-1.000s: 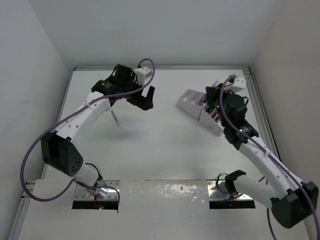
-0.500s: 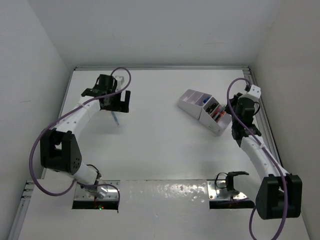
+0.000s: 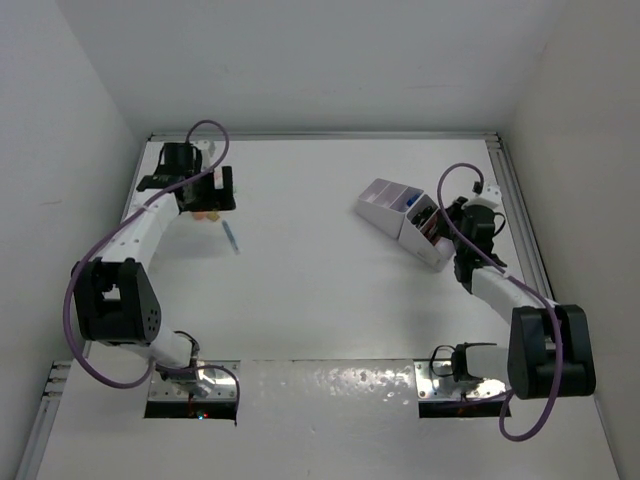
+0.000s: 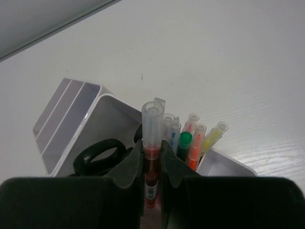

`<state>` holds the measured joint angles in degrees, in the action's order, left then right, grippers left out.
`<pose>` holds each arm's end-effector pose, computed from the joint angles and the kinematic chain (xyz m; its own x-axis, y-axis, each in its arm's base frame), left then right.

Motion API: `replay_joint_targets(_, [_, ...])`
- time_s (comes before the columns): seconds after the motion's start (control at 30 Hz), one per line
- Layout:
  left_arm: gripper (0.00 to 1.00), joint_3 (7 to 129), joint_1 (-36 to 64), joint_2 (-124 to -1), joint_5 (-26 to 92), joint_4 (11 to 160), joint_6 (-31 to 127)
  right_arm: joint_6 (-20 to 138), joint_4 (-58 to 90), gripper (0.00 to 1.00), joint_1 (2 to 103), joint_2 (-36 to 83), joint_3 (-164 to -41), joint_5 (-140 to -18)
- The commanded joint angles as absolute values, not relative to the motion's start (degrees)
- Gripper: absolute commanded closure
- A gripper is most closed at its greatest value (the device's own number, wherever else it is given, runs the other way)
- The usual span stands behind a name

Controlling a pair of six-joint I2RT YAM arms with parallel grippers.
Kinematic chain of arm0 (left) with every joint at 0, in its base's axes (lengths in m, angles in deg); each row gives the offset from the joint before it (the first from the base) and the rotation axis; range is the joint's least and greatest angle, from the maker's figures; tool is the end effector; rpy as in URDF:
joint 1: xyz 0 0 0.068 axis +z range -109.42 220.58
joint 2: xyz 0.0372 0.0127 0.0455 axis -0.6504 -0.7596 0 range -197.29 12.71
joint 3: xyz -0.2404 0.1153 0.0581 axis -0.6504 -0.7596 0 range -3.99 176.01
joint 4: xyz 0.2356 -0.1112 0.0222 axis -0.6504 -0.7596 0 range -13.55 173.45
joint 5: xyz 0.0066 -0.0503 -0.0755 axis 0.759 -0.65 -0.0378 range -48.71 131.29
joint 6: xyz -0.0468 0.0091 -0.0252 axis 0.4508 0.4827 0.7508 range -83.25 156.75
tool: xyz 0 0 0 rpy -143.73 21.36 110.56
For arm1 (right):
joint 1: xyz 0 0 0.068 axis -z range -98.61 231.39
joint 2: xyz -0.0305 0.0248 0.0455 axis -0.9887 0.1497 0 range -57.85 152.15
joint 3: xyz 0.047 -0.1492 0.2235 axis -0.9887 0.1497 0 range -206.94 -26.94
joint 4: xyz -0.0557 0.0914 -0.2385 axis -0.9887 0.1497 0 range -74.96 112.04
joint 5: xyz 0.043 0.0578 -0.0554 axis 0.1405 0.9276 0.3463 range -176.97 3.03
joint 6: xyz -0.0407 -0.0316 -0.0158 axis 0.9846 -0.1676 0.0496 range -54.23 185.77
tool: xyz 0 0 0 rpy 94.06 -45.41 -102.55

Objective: Sort the stationery into containers
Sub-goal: Place the pen in the storage box.

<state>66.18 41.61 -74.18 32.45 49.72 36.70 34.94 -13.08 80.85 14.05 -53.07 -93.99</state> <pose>0.3273 0.0004 0.2800 -0.7709 -0.0130 -0.6369 0.0806 0.9897 -0.1179 0.2560 -0.0020 0.1976 -0.2053 0.5067 -0.8373 0.2474 0.8546 0.4566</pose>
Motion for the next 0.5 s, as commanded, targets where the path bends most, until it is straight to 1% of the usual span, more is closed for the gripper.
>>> replay_joint_targets(0.0, [0.0,72.01,38.38,-74.3,51.03,48.49,31.4,37.01,-18.8,0.9,80.07,13.35,-53.21,-92.32])
replay_joint_targets(0.03, [0.0,73.77,38.64,-74.22,55.92,48.65,30.17,37.37,-16.97,0.82,79.55,12.91,-53.56,-92.85])
replay_joint_targets(0.07, [0.0,76.31,39.34,-74.04,59.45,49.43,29.46,37.64,-15.91,0.71,79.37,12.3,-53.74,-93.2])
replay_joint_targets(0.1, [0.0,77.38,42.04,-73.34,60.61,51.35,28.76,38.25,-15.03,0.52,79.19,11.25,-53.83,-93.29])
replay_joint_targets(0.13, [0.0,78.35,43.03,-72.99,60.37,51.37,28.67,38.6,-13.54,0.47,78.93,10.63,-54.0,-93.56])
replay_joint_targets(0.2, [0.0,80.03,44.53,-72.72,59.4,51.03,28.93,39.49,-12.12,0.42,78.32,8.52,-54.09,-94.69])
replay_joint_targets(0.23, [0.0,80.2,44.62,-72.9,55.31,50.33,28.93,39.75,-10.64,0.39,77.88,7.55,-54.27,-96.27])
replay_joint_targets(0.27, [0.0,79.77,44.36,-72.98,52.57,48.49,29.01,40.19,-9.93,0.38,77.7,6.59,-54.36,-97.15])
replay_joint_targets(0.3, [0.0,78.98,44.18,-73.33,45.84,47.69,28.75,40.45,-8.87,0.37,77.0,4.4,-54.53,-98.47])
replay_joint_targets(0.37, [0.0,76.17,41.21,-74.47,44.63,45.68,31.55,41.85,-8.69,0.37,76.56,1.93,-54.8,-99.18])
replay_joint_targets(0.4, [0.03,75.29,39.1,-76.31,44.72,44.79,33.3,42.29,-7.82,0.36,75.95,-0.17,-55.15,-99.53])
replay_joint_targets(0.43, [0.11,73.37,36.21,-77.89,44.81,43.56,34.19,43.08,-6.68,0.36,75.59,-0.97,-56.45,-100.06])
replay_joint_targets(0.47, [0.11,71.61,34.79,-77.91,44.81,44.16,34.72,43.52,-5.19,0.36,75.24,-1.68,-57.6,-100.24])
